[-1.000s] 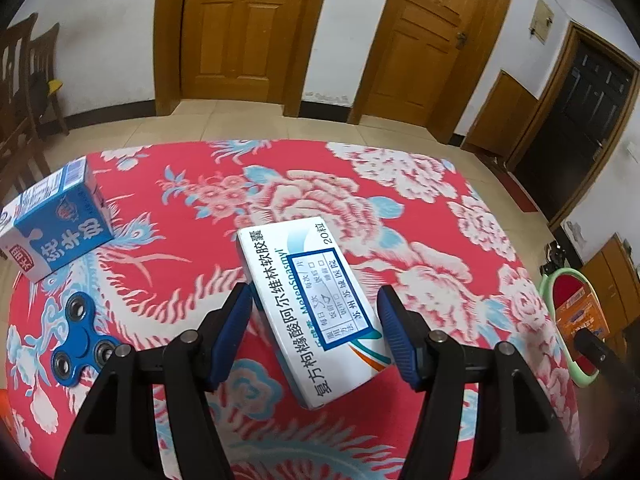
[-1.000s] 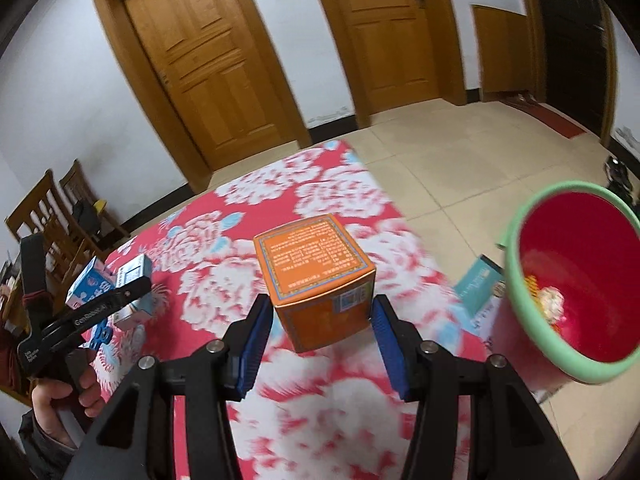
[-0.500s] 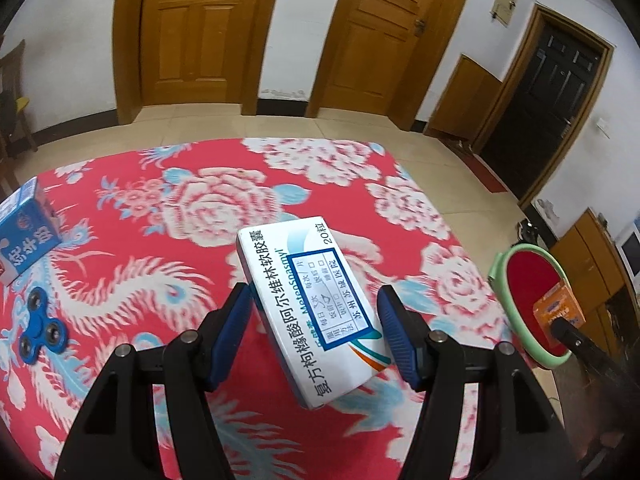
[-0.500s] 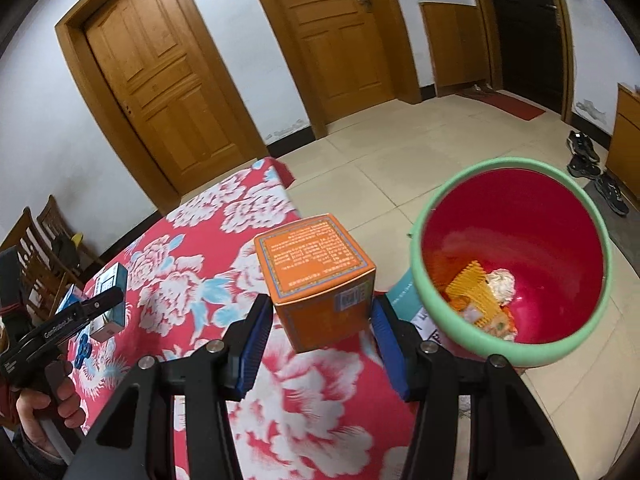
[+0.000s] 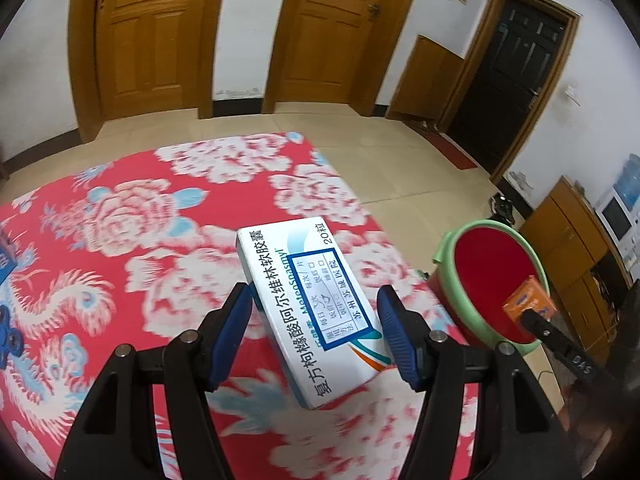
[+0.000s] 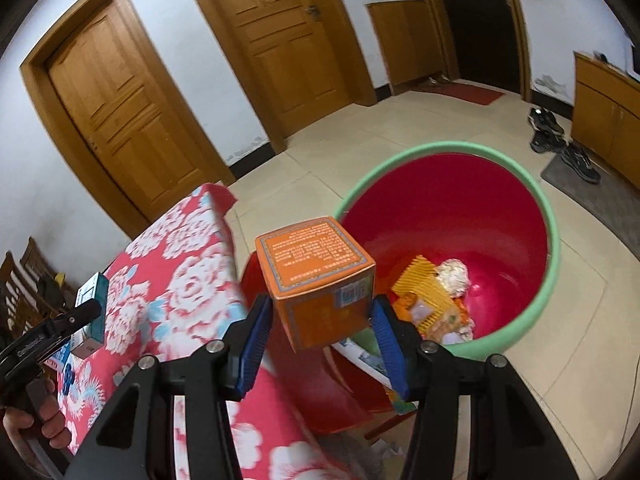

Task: Collect trash
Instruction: 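Carry the white box and orange box in both tools over the trash bin, then open the right tool to drop the orange box into the bin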

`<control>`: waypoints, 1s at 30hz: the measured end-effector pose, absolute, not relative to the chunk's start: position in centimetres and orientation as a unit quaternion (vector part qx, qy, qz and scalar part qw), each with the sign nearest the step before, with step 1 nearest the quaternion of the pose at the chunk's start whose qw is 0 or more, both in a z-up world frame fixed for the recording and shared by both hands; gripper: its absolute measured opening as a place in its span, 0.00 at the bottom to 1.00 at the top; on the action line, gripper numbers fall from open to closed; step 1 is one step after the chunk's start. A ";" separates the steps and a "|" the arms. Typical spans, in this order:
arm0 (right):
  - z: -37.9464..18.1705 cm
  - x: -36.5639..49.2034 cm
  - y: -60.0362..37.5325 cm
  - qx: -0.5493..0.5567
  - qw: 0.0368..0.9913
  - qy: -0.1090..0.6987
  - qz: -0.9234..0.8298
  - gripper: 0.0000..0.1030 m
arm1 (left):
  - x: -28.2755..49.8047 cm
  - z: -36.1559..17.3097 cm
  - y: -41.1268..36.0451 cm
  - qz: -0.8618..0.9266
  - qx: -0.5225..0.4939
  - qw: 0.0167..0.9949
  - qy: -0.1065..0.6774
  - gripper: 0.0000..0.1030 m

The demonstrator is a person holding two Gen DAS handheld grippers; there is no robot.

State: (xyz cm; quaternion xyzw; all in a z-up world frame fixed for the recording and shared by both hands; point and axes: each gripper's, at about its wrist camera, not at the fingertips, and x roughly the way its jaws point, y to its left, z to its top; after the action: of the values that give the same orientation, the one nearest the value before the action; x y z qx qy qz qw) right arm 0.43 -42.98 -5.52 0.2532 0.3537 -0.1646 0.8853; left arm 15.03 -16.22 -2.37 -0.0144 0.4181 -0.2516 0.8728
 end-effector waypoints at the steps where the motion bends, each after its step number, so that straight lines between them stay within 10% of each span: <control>1: -5.7 0.2 -43.5 0.257 0.883 0.353 -0.169 0.53 | 14.8 -2.3 -16.8 -0.256 -0.012 0.872 0.417 0.63; 30: -8.0 -5.4 -51.9 0.329 0.856 0.317 -0.244 0.53 | 11.6 -5.0 -33.5 -0.403 0.086 0.804 0.429 0.63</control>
State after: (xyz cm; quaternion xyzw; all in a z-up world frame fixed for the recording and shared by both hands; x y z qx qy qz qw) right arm -5.36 -51.89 -7.99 0.3293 0.3166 -0.2438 0.8555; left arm 11.61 -33.53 -5.00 0.0859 0.4287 -0.4026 0.8042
